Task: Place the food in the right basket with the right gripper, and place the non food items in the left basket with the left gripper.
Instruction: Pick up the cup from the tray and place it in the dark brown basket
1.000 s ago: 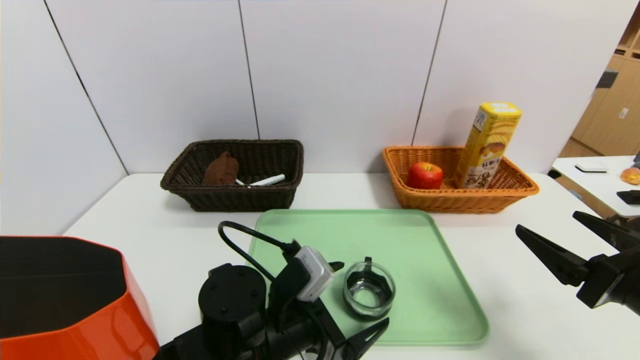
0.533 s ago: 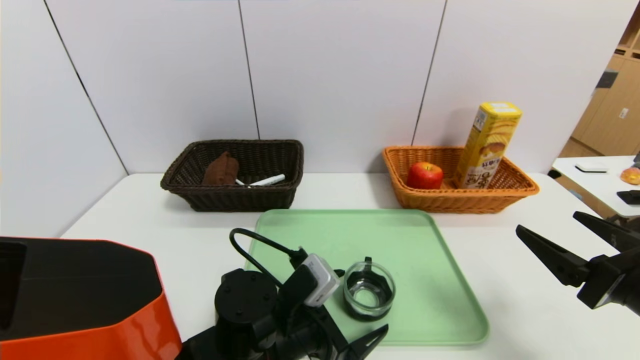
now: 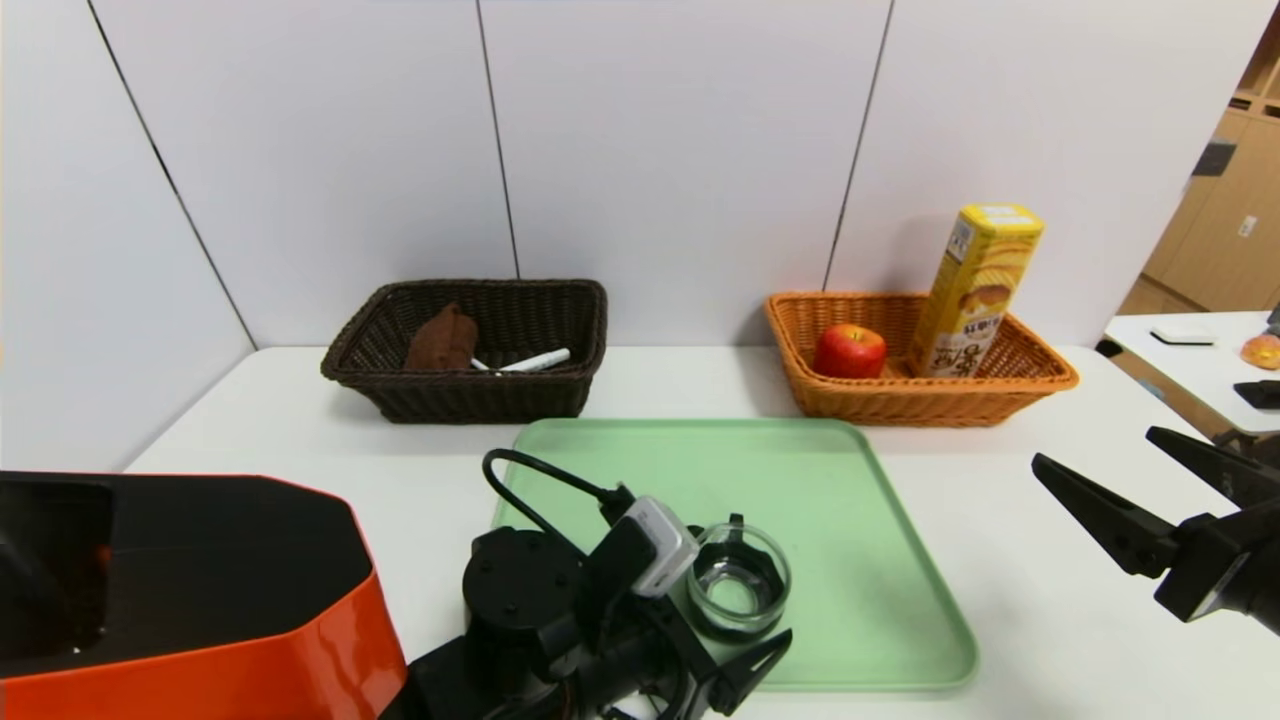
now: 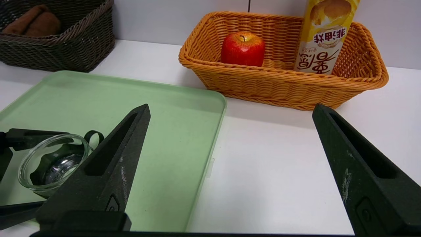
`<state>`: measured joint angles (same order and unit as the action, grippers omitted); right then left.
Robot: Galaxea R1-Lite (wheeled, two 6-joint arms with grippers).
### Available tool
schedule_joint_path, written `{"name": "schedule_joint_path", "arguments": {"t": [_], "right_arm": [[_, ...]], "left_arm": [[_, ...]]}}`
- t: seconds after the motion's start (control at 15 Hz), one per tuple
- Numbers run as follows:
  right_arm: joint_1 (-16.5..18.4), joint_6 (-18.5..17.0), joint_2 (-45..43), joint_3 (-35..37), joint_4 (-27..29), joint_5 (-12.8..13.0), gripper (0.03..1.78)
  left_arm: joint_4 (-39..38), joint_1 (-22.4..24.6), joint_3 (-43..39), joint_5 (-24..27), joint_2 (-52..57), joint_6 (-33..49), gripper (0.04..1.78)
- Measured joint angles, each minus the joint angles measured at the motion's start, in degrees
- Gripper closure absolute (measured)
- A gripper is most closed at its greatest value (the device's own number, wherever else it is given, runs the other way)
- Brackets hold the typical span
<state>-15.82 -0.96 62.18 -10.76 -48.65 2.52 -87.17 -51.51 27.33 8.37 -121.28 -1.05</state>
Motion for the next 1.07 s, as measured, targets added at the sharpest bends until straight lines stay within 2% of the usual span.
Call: {"name": "schedule_joint_path", "arguments": {"t": [0.73, 0.87, 0.93, 1.07], "right_arm": [[0.0, -0.8, 0.1, 0.1, 0.1, 0.0, 0.11], [0.0, -0.8, 0.1, 0.1, 0.1, 0.0, 0.11], [0.0, -0.8, 0.1, 0.1, 0.1, 0.0, 0.11], [0.0, -0.8, 0.1, 0.0, 0.1, 0.0, 0.11]], "left_arm": [[0.0, 0.1, 3.8, -1.5, -2.9, 0.1, 0.13], [0.0, 0.2, 3.9, -2.0, -2.9, 0.3, 0.47], [0.0, 0.3, 3.9, -2.0, -2.9, 0.4, 0.55], [0.0, 0.5, 3.9, -2.0, -2.9, 0.4, 0.57]]}}
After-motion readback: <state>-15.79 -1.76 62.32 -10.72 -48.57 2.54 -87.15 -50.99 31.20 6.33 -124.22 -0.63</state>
